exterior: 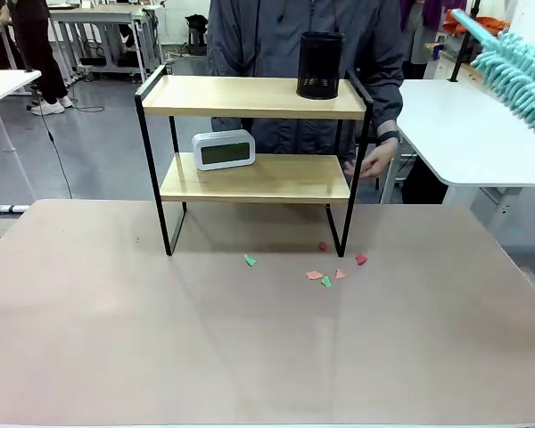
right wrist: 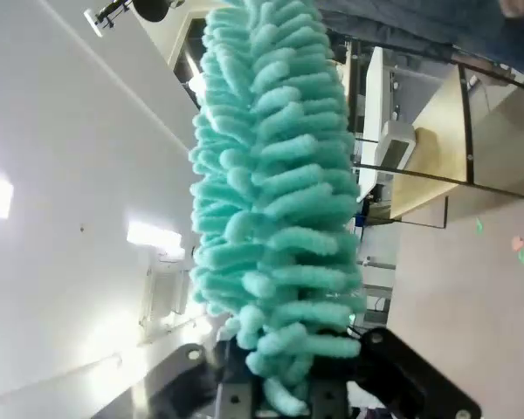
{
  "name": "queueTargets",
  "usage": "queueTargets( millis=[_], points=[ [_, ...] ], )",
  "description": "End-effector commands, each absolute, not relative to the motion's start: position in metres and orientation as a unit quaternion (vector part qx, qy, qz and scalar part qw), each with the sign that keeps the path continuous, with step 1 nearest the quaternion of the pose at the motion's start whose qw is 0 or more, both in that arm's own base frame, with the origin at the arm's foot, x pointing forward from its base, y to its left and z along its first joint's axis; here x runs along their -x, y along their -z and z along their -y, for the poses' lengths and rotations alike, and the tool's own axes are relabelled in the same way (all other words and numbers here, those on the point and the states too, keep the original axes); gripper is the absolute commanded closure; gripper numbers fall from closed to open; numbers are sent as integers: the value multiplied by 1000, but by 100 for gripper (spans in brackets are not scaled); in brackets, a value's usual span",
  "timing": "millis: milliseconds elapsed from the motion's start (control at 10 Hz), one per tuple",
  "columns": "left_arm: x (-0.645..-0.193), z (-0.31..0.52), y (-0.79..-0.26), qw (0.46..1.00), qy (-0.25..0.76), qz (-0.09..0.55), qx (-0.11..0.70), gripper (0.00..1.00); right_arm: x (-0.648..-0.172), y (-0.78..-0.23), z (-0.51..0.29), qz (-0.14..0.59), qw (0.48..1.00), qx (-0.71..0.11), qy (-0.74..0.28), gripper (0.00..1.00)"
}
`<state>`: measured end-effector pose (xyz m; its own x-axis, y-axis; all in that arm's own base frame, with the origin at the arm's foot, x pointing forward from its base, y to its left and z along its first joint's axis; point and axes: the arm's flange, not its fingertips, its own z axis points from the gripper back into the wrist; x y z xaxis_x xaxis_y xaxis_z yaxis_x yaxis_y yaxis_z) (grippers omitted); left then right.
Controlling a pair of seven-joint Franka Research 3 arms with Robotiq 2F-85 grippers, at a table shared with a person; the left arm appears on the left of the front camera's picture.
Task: Clean the shelf.
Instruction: Hand the Duster back to the human.
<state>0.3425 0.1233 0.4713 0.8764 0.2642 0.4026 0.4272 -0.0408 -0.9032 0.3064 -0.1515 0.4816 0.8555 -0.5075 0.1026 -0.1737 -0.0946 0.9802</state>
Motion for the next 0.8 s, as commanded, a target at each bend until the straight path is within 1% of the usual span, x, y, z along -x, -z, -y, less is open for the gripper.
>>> queueTargets(
  millis=[0, 100, 300, 400, 700],
  points=[
    [-341, -125, -473, 650, 69, 238, 719, 0, -306, -463, 149, 193, 636, -723, 187, 100],
    [-341, -125, -473, 650, 69, 238, 719, 0, -323, -413, 165, 143, 620, -729, 252, 100],
    [-341, -125, -473, 650, 69, 238, 719, 0, -324, -410, 165, 135, 624, -724, 261, 100],
    [-341, -125, -473, 650, 69, 238, 719, 0, -327, -403, 165, 110, 630, -715, 282, 100],
    [-341, -125, -473, 650, 69, 238, 719, 0, -330, -403, 162, 111, 634, -715, 275, 100]
  ],
)
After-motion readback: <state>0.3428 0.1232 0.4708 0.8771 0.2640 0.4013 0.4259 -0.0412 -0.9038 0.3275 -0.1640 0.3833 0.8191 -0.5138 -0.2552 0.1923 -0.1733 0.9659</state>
